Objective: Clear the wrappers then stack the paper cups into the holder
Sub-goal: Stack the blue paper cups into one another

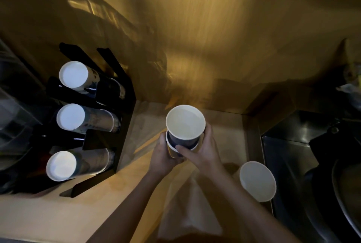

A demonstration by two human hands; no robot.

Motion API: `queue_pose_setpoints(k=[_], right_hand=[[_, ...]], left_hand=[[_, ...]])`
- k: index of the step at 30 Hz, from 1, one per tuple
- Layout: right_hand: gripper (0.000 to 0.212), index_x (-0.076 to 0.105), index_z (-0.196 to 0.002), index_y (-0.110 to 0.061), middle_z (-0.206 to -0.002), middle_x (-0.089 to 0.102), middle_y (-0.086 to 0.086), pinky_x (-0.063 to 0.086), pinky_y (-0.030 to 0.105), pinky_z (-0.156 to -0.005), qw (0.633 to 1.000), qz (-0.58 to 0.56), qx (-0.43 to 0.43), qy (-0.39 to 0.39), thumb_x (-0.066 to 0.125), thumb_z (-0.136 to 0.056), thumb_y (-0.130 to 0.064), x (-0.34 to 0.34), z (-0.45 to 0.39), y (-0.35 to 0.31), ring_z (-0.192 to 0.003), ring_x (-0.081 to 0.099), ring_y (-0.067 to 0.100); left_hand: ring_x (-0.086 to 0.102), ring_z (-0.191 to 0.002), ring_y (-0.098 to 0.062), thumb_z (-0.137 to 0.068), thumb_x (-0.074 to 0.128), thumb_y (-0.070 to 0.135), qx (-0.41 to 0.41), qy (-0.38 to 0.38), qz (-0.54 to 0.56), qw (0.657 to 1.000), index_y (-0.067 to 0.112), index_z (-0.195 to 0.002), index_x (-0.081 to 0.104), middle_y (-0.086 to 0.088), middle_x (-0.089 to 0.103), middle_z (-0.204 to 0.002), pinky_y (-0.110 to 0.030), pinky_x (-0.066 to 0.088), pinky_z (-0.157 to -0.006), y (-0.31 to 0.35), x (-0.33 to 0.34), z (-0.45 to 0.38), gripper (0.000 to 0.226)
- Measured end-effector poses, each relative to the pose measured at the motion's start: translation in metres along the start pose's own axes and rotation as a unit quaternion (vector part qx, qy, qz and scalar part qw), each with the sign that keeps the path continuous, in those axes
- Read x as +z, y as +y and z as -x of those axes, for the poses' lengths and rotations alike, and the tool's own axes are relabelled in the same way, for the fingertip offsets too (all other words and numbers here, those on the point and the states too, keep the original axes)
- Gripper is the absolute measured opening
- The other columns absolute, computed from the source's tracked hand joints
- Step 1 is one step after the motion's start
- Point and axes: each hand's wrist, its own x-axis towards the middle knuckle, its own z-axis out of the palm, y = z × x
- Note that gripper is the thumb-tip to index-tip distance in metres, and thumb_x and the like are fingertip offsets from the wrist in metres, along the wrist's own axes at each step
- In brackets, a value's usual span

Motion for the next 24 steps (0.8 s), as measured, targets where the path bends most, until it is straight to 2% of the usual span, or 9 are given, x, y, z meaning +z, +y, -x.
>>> queue_pose_setpoints(k=[2,5,8,12,17,19,21,22,24], right_hand=[[0.090,0.034,-0.127,-0.023,-0.117,0.039,-0.010,0.041,0.029,-0.095,1.000,0.026,-0.005,-0.004,0.077,-0.051,-0.042,0.001,0.002,0.005,-0.116,0.040,0.008],[0.093,0.037,-0.127,-0.021,-0.117,0.039,-0.014,0.034,0.022,-0.094,1.000,0.023,0.000,-0.010,0.071,-0.047,-0.053,0.002,0.003,0.009,-0.118,0.039,0.009],[0.094,0.034,-0.131,-0.025,-0.119,0.035,-0.028,0.035,0.024,-0.100,1.000,0.015,0.001,-0.021,0.076,-0.050,-0.047,0.003,0.002,0.012,-0.121,0.038,0.005],[0.094,0.031,-0.134,-0.025,-0.125,0.037,-0.017,0.032,0.024,-0.100,0.999,0.026,-0.006,-0.026,0.078,-0.054,-0.043,0.002,0.002,0.014,-0.121,0.035,0.002],[0.097,0.027,-0.138,-0.026,-0.137,0.046,-0.003,0.036,0.031,-0.103,0.985,0.160,-0.041,-0.048,0.058,-0.056,-0.069,-0.008,0.002,0.013,-0.127,0.040,0.014],[0.101,0.024,-0.140,-0.024,-0.137,0.048,0.001,0.034,0.033,-0.104,0.970,0.227,-0.060,-0.064,0.051,-0.056,-0.074,-0.012,0.000,0.013,-0.127,0.042,0.018],[0.103,0.022,-0.140,-0.027,-0.135,0.050,0.001,0.036,0.034,-0.104,0.959,0.261,-0.064,-0.089,0.054,-0.054,-0.074,-0.017,-0.002,0.014,-0.124,0.046,0.019],[0.101,0.022,-0.138,-0.031,-0.134,0.052,-0.002,0.040,0.035,-0.102,0.963,0.244,-0.050,-0.107,0.059,-0.053,-0.071,-0.019,-0.003,0.012,-0.122,0.049,0.017],[0.083,0.032,-0.128,-0.040,-0.123,0.057,-0.012,0.047,0.031,-0.094,0.983,0.123,-0.007,-0.137,0.072,-0.057,-0.057,-0.026,-0.005,0.005,-0.112,0.056,0.010]], left_hand=[[0.048,-0.109,-0.008,-0.051,0.088,0.017,-0.004,-0.001,0.002,1.000,0.015,-0.125,0.038,0.008,0.049,-0.119,-0.025,0.043,-0.085,-0.002,0.000,0.000,0.090],[0.049,-0.109,-0.011,-0.048,0.087,0.021,-0.008,-0.002,-0.002,1.000,0.014,-0.125,0.039,0.006,0.049,-0.119,-0.023,0.042,-0.085,-0.005,0.000,0.000,0.091],[0.048,-0.108,-0.010,-0.049,0.088,0.017,-0.010,-0.002,0.003,1.000,0.012,-0.126,0.039,0.004,0.049,-0.119,-0.016,0.039,-0.083,-0.005,0.001,0.000,0.092],[0.047,-0.108,-0.009,-0.046,0.085,0.022,-0.012,-0.001,0.000,1.000,0.011,-0.127,0.039,0.003,0.050,-0.121,-0.017,0.039,-0.083,-0.003,0.000,0.001,0.094],[0.048,-0.108,-0.010,-0.047,0.087,0.018,-0.011,0.001,-0.005,1.000,0.011,-0.126,0.039,0.005,0.048,-0.119,-0.020,0.040,-0.082,-0.004,0.000,0.000,0.093],[0.048,-0.110,-0.012,-0.048,0.089,0.013,-0.006,-0.003,-0.012,1.000,0.010,-0.127,0.038,0.006,0.047,-0.119,-0.023,0.040,-0.084,-0.003,0.000,0.000,0.093],[0.047,-0.112,-0.014,-0.049,0.088,0.012,0.002,-0.012,-0.012,1.000,0.009,-0.128,0.038,0.006,0.046,-0.119,-0.023,0.040,-0.086,-0.005,-0.001,-0.002,0.093],[0.047,-0.113,-0.014,-0.051,0.088,0.011,0.002,-0.020,-0.010,1.000,0.009,-0.129,0.037,0.006,0.045,-0.120,-0.019,0.040,-0.086,-0.005,-0.002,-0.002,0.093],[0.046,-0.114,-0.014,-0.053,0.087,0.010,-0.001,-0.038,-0.008,0.999,0.009,-0.132,0.035,0.005,0.046,-0.121,-0.003,0.038,-0.082,-0.002,-0.008,-0.003,0.095]])
